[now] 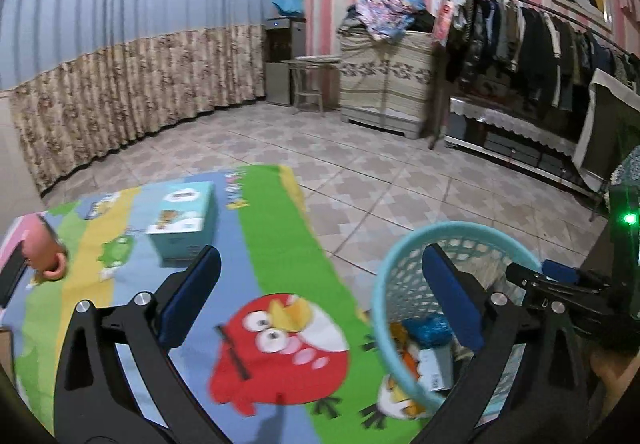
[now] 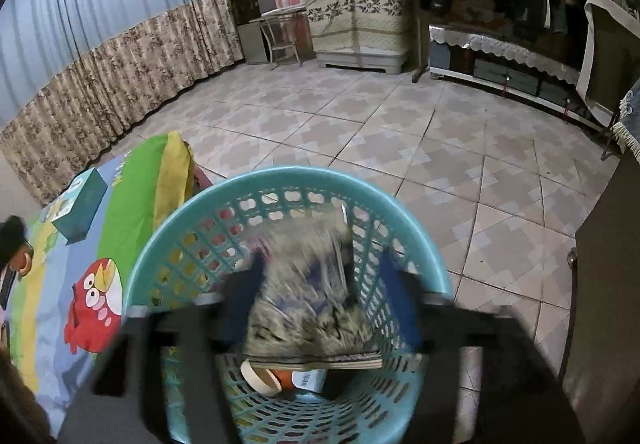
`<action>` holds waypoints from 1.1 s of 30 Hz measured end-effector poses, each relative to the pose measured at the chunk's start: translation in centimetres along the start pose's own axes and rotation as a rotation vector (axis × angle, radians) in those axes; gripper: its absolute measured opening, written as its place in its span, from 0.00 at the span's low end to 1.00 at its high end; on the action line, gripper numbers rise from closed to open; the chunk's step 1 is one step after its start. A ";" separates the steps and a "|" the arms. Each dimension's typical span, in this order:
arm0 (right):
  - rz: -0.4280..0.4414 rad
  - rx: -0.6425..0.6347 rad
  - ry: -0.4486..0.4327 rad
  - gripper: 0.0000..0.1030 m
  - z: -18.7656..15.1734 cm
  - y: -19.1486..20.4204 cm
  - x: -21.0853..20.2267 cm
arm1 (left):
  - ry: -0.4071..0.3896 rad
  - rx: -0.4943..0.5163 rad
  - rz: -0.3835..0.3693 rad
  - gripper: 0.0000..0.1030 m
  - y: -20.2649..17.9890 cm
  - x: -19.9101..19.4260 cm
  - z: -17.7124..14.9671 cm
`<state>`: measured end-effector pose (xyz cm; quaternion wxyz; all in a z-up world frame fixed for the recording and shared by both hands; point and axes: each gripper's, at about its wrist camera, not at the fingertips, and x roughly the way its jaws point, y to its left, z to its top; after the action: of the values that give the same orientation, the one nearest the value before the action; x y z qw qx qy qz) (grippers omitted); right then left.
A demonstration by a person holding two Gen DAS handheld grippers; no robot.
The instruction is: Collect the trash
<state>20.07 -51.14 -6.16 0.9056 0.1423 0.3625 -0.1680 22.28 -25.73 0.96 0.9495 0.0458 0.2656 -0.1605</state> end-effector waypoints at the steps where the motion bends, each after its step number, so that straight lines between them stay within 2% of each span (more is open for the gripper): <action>1: 0.006 0.001 0.005 0.70 0.0 0.2 0.0 | -0.002 -0.001 0.011 0.95 0.4 -0.5 0.0; 4: 0.039 0.032 -0.011 0.83 -0.1 0.3 -0.6 | -0.013 -0.009 0.043 0.95 2.0 -2.2 -0.3; 8: 0.033 0.028 -0.054 0.93 -0.3 1.1 -2.3 | -0.020 -0.016 0.071 0.95 3.9 -4.9 -1.0; 15: 0.062 -0.020 -0.097 0.94 -1.9 4.5 -6.4 | -0.026 -0.045 0.087 0.95 6.4 -9.2 -3.3; 20: 0.126 -0.052 -0.183 0.96 -3.3 7.8 -10.8 | -0.027 -0.049 0.117 0.95 7.4 -11.9 -5.4; 25: 0.177 -0.084 -0.222 0.96 -6.0 10.9 -14.2 | -0.023 -0.054 0.128 0.95 8.8 -14.3 -7.2; 33: 0.224 -0.140 -0.307 0.96 -10.4 14.7 -19.1 | -0.060 -0.069 0.194 0.95 11.0 -18.0 -9.6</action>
<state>6.76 -30.08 2.02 0.9710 0.0912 0.2126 -0.0604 6.68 -8.67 2.06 0.9691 0.0338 0.2369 -0.0598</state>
